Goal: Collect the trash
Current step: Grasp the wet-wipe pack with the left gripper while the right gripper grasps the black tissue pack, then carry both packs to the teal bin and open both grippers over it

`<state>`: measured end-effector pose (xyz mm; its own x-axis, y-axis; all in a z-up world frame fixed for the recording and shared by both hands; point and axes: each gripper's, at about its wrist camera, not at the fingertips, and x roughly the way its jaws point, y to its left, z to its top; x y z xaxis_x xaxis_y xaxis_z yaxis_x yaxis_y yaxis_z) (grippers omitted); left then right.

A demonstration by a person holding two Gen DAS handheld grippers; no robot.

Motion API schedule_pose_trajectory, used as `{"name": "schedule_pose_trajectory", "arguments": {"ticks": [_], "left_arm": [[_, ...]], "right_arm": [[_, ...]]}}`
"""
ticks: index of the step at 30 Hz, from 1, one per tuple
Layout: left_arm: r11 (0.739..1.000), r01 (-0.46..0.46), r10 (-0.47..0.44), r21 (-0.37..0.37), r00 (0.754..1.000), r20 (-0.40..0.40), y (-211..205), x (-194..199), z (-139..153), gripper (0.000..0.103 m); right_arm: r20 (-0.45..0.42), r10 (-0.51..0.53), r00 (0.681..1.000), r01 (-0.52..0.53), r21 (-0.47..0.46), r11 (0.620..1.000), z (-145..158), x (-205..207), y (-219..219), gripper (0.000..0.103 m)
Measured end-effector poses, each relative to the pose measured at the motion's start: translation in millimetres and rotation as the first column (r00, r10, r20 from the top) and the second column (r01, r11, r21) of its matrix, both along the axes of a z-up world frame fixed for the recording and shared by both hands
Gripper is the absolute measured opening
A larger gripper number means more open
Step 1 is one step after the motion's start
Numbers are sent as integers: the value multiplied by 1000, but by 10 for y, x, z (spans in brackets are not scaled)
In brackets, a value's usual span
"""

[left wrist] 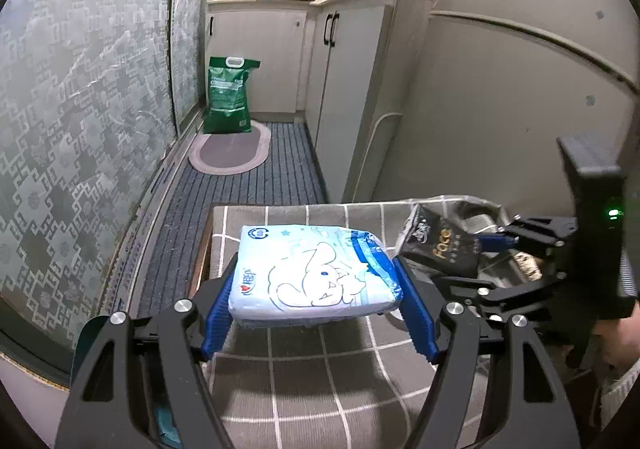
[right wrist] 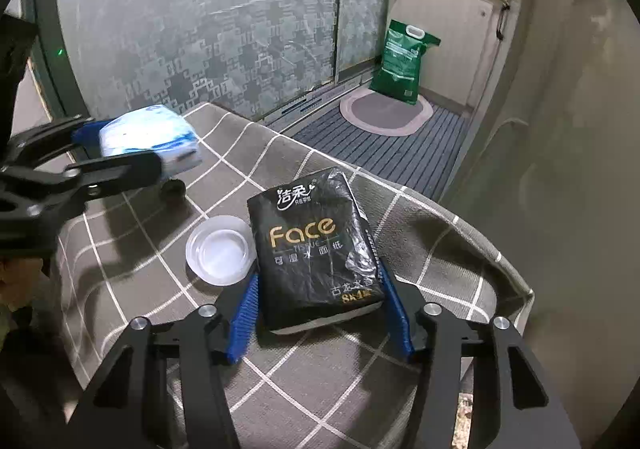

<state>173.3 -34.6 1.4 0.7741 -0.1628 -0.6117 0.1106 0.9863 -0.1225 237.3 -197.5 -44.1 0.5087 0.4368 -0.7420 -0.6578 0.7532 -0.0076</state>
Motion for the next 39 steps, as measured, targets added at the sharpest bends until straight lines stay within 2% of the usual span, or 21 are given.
{"name": "schedule_pose_trajectory", "arguments": {"ticks": [6,10,16,23,39], "left_arm": [[999,-8,9,-33,1000,29,151,-117,145,74],[997,-15,18,-70,999,38,286,-199,233,74],[998,-33,36,-51,998,58,450,-320,327,74],[997,-67,70,-35,995,73,709,-451,398,74],[988,-151,152,-32,988,31,1494,-698,277,74]], "right_arm": [[13,-19,1000,19,-11,1000,117,-112,43,52],[35,-50,998,48,32,998,315,-193,40,52],[7,-64,998,62,113,992,466,-254,96,52],[-46,-33,998,41,205,978,565,-295,368,52],[-62,83,995,-65,244,968,668,-417,1244,52]]}}
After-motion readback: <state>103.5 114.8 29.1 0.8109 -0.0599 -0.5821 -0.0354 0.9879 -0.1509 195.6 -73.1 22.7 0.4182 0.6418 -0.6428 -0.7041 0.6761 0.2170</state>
